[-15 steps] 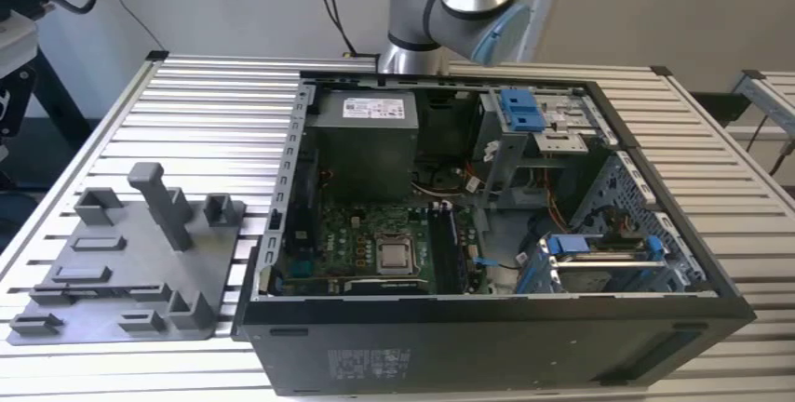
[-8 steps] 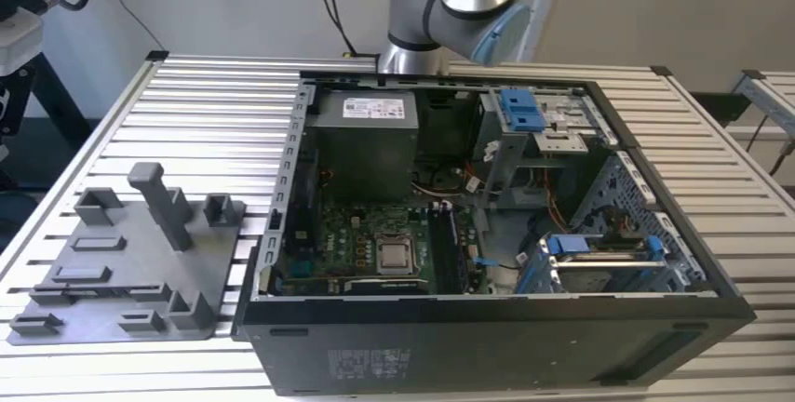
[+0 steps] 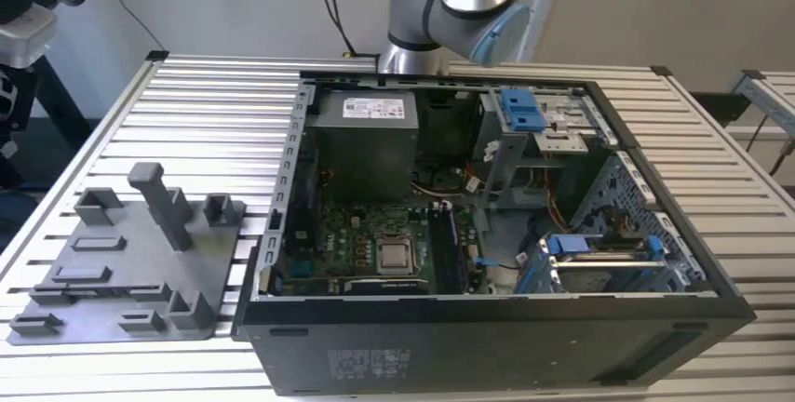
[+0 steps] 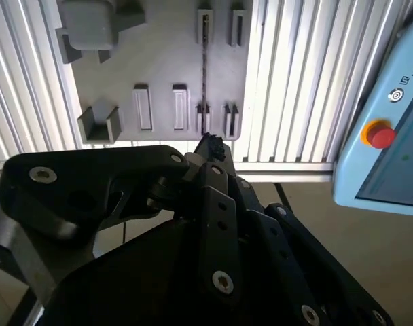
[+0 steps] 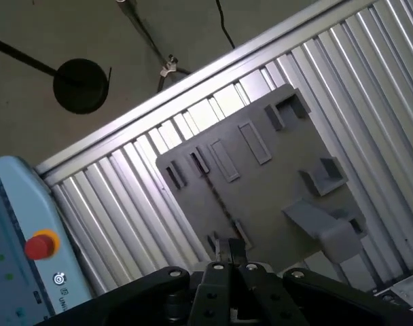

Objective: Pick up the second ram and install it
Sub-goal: 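Pick up the second ram and move it above second insertion slot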

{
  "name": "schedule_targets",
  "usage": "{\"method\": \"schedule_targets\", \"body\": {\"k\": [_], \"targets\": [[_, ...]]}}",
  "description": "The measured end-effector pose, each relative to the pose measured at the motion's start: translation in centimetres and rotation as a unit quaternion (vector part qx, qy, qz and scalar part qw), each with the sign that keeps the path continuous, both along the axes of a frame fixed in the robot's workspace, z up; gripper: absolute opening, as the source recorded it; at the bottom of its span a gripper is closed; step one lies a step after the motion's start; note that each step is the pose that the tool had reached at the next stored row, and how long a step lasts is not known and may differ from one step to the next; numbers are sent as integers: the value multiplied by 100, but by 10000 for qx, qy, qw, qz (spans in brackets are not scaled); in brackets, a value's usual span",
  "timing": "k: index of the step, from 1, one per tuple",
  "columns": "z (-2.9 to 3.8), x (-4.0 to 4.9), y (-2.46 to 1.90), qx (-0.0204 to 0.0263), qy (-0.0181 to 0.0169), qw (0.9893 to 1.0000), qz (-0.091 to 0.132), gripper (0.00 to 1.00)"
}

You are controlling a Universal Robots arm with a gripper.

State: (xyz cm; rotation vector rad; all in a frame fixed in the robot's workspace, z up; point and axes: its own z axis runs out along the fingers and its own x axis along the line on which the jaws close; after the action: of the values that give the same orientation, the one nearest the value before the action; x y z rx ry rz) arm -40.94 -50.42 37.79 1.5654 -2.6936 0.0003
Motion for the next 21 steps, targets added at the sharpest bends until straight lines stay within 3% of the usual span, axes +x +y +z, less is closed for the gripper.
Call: {"method": "schedule_targets", "body": {"k": [5, 8, 15, 21], "targets": [[-12, -1, 28, 1, -5, 9996, 282, 11], [-12, -2, 32, 0, -4, 9985, 543, 11], [-18, -5, 34, -1, -3, 9938, 1111, 11], [-31, -14, 34, -1, -13, 9896, 1440, 11]]}}
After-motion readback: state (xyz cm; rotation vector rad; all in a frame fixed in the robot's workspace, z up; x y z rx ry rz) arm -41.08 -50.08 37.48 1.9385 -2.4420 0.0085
